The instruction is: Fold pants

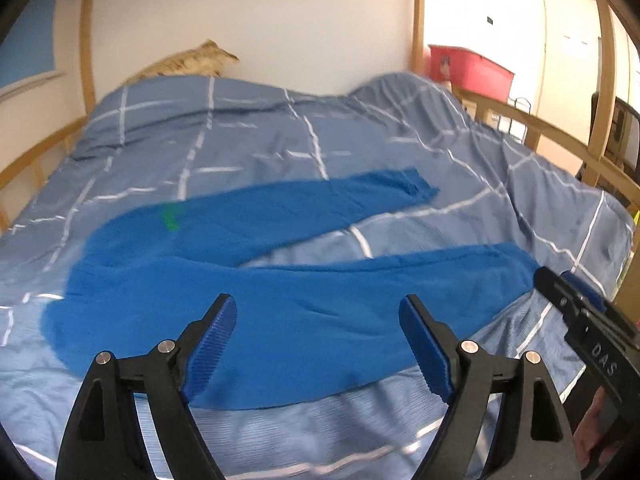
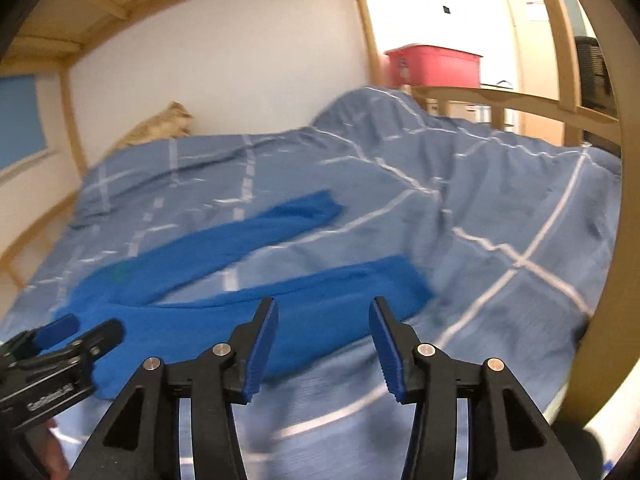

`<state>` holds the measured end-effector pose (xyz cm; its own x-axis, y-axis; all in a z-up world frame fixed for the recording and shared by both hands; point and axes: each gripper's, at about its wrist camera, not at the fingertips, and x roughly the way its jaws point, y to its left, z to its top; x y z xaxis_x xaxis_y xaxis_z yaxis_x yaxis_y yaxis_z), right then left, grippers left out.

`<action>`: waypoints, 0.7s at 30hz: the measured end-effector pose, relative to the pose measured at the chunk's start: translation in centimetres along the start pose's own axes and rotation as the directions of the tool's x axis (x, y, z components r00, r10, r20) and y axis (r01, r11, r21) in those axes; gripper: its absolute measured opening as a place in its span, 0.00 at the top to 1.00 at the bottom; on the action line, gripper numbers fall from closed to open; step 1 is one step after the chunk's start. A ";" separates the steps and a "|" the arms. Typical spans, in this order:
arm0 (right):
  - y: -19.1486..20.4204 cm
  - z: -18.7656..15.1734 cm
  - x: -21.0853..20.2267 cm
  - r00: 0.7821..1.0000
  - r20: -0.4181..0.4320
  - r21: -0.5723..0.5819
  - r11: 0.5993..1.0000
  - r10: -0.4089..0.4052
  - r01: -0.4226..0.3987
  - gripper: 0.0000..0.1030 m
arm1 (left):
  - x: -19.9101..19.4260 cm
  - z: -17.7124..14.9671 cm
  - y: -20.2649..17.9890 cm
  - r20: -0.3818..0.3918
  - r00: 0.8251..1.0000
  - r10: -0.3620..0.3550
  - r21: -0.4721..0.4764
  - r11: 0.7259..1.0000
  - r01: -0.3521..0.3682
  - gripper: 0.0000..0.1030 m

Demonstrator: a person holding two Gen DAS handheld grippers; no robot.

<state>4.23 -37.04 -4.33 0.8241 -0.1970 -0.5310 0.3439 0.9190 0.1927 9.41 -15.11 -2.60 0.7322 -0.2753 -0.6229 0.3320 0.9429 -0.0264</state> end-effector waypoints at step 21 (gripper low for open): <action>15.2 -7.5 1.4 0.962 -0.142 0.063 0.972 0.233 -0.226 0.48 | -4.4 -5.5 20.3 -0.044 0.958 0.283 -0.165 0.944 -0.286 0.16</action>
<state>7.23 -20.78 -8.31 0.8089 0.0731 -0.5834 0.1766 0.9162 0.3597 9.65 6.26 -4.75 0.7693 0.0112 -0.6387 0.0055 0.9997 0.0242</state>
